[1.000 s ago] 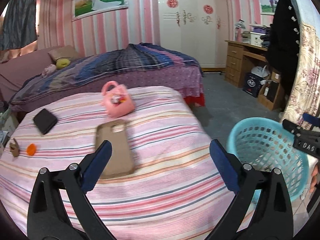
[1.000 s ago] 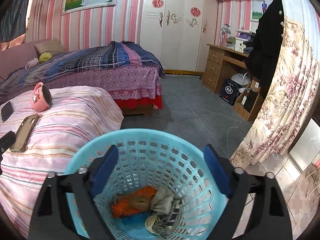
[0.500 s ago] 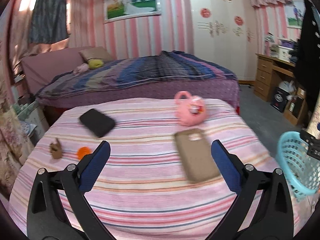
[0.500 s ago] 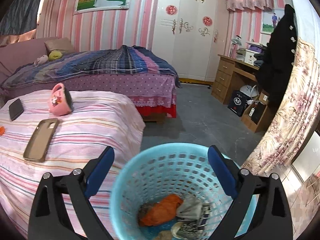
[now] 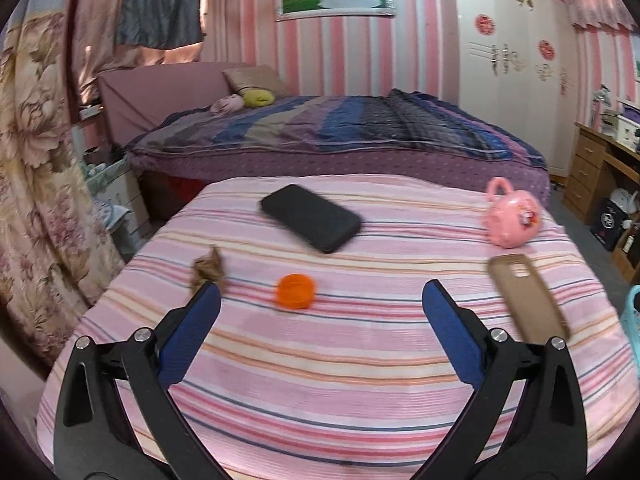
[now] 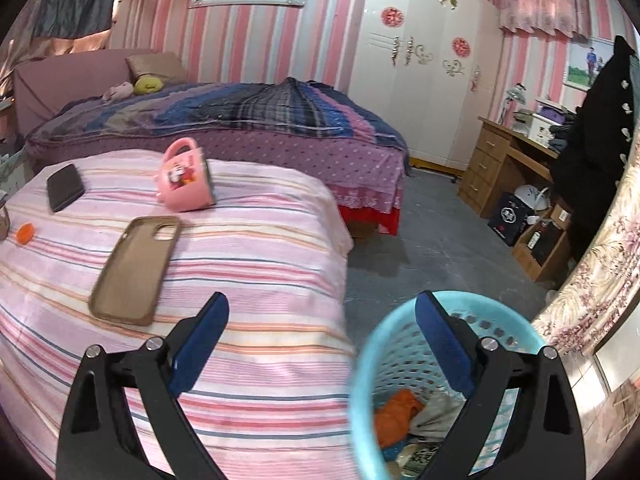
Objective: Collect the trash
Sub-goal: 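Move both tools back to the bed toward the brown scrap and orange cap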
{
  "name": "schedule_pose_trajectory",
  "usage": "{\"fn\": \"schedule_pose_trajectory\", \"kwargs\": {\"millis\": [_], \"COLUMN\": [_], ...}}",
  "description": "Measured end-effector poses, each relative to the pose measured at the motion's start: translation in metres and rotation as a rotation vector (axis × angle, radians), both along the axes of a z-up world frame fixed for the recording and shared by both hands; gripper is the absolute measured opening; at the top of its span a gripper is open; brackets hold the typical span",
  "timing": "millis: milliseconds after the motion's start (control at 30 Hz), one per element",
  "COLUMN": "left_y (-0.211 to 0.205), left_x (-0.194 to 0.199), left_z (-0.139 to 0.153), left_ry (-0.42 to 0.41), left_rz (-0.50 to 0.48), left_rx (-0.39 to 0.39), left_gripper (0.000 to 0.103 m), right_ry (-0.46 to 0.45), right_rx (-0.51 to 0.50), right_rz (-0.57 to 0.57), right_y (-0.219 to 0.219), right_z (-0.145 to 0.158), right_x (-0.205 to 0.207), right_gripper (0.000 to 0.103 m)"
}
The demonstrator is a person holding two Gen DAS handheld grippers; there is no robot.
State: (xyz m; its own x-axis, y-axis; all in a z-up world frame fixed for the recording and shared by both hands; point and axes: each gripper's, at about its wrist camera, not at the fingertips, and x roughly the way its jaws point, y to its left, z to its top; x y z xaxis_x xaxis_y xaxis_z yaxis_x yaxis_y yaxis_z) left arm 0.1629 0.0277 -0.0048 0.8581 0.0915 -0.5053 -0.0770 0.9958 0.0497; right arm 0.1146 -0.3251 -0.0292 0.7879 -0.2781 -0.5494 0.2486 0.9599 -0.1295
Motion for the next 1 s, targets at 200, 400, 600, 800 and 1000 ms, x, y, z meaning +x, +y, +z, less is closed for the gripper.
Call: {"fn": "schedule_pose_trajectory", "kwargs": {"millis": [200, 400, 600, 800, 1000], "left_y": [0.041, 0.072, 0.094, 0.120, 0.129], "left_x": [0.008, 0.018, 0.025, 0.037, 0.055], "left_z": [-0.005, -0.014, -0.025, -0.045, -0.054], "left_ry": [0.020, 0.061, 0.098, 0.166, 0.195], "left_rz": [0.064, 0.106, 0.112, 0.123, 0.089], "left_rx": [-0.010, -0.011, -0.017, -0.053, -0.066], "left_gripper": [0.098, 0.098, 0.097, 0.097, 0.097], "right_ry": [0.016, 0.013, 0.002, 0.000, 0.030], "right_rx": [-0.002, 0.017, -0.012, 0.025, 0.050], "right_rz": [0.045, 0.088, 0.154, 0.241, 0.301], "right_y": [0.031, 0.058, 0.096, 0.141, 0.179], "right_z": [-0.004, -0.002, 0.004, 0.005, -0.002], "right_x": [0.006, 0.016, 0.034, 0.056, 0.076], "right_gripper": [0.092, 0.092, 0.092, 0.092, 0.092]}}
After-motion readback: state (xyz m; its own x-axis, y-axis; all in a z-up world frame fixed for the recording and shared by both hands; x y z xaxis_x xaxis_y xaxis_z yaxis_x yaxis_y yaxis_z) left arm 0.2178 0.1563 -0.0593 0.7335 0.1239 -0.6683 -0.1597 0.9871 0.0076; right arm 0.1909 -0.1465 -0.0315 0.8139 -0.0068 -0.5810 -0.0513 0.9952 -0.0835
